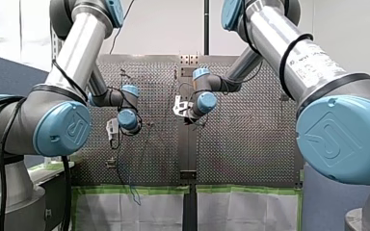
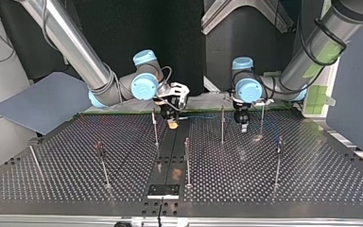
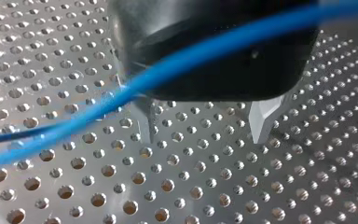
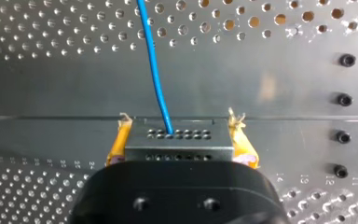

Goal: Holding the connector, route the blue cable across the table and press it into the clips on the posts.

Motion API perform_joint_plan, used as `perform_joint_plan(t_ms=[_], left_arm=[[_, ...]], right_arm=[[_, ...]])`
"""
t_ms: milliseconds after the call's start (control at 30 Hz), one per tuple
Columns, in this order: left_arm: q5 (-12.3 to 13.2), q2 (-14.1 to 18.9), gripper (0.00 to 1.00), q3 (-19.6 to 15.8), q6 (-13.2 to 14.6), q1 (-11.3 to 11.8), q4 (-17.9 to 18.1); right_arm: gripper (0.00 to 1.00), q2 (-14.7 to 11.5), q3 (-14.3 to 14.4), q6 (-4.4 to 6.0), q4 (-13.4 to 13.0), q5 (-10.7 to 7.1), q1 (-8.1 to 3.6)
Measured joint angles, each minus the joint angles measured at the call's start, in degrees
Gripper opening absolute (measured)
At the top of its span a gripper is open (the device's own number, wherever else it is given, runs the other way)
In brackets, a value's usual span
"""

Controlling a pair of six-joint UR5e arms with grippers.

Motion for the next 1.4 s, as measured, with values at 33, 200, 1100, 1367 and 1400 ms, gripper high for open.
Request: perform_joint_plan(t_ms=[33,200,1100,1367,1400], left_arm=[[-0.20,0.28,1.00,-0.06,0.11,-0.06,-0.57],[-1.55,2.09,1.00,-0.88,0.31,-0.49,-3.01],[-4.10,14.81,1.00,-13.06,0.75,-6.25,-3.69],[-7.98,15.72,1.00,-14.13,0.04,-10.60,-3.44],[-8.13,15.72,1.00,-14.13,0.02,-11.06,-3.20]], right_arm=[[0.00,0.00,0.02,-0.01,0.01,0.00,-0.05],[0.00,0.00,0.04,-0.02,0.03,-0.06,-0.10],[0.00,0.26,1.23,-0.20,-0.06,-0.83,-0.35],[0.00,0.26,1.23,-0.23,-0.07,-0.95,-0.87],[0.00,0.26,1.23,-0.24,-0.07,-0.96,-0.92]])
